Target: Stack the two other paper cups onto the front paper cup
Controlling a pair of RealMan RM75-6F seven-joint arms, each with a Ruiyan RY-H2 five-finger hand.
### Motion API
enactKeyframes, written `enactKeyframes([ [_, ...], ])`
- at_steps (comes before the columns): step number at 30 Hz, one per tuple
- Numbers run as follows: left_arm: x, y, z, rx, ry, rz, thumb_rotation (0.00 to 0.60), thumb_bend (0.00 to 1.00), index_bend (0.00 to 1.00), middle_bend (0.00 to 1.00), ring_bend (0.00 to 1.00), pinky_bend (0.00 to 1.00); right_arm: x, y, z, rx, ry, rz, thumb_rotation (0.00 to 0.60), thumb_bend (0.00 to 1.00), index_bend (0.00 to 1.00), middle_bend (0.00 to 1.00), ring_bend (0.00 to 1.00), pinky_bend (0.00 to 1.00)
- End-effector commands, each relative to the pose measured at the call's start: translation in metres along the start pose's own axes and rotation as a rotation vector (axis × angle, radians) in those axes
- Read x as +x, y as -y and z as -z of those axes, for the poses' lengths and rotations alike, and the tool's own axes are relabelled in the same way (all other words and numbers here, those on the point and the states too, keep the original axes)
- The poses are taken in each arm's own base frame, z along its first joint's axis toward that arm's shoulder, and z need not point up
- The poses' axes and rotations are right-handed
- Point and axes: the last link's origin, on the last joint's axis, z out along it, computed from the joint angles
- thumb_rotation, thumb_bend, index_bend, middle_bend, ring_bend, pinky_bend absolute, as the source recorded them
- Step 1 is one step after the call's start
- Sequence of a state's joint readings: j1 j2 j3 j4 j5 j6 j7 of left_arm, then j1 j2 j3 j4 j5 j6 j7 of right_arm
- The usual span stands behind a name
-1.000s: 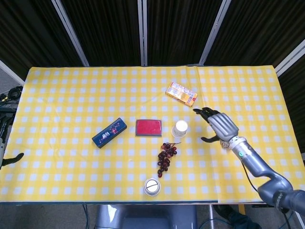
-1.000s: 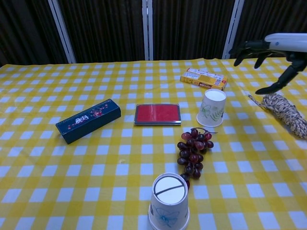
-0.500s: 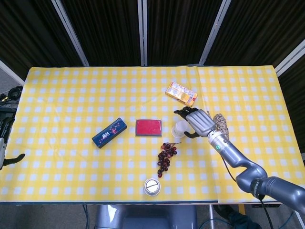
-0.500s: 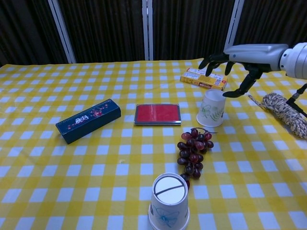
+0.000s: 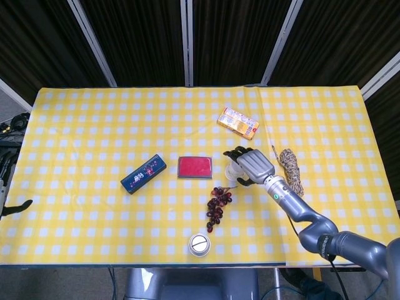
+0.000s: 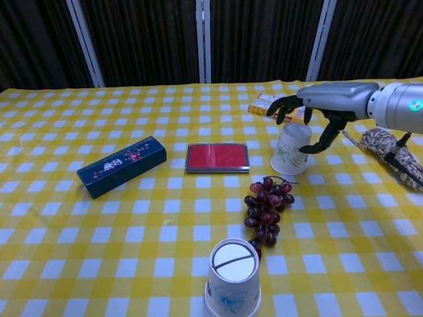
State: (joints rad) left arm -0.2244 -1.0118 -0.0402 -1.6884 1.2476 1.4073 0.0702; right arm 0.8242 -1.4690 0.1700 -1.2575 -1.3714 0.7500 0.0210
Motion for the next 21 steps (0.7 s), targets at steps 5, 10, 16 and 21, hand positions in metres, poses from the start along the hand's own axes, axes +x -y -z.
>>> enactKeyframes([
  [5, 0.0, -0.001, -0.001, -0.009, 0.007, 0.006, 0.6, 0.0, 0.0, 0.0, 0.0, 0.0, -0.006, -0.001, -0.003, 0.001, -0.045, 0.046, 0.6, 0.26, 0.26, 0.35, 0.31, 0.49],
  [10, -0.001, -0.002, 0.0, -0.026, 0.022, 0.018, 0.6, 0.0, 0.0, 0.0, 0.0, 0.0, -0.005, 0.0, -0.004, 0.011, -0.054, 0.052, 0.6, 0.3, 0.32, 0.4, 0.35, 0.53],
  [16, -0.001, -0.003, 0.0, -0.034, 0.028, 0.02, 0.6, 0.0, 0.0, 0.0, 0.0, 0.0, 0.011, 0.003, 0.001, 0.038, -0.099, 0.046, 0.6, 0.31, 0.33, 0.4, 0.36, 0.53],
  [21, -0.001, -0.002, -0.002, -0.031, 0.03, 0.018, 0.6, 0.0, 0.0, 0.0, 0.0, 0.0, 0.037, 0.013, 0.018, 0.108, -0.162, 0.051, 0.6, 0.3, 0.33, 0.4, 0.36, 0.53],
])
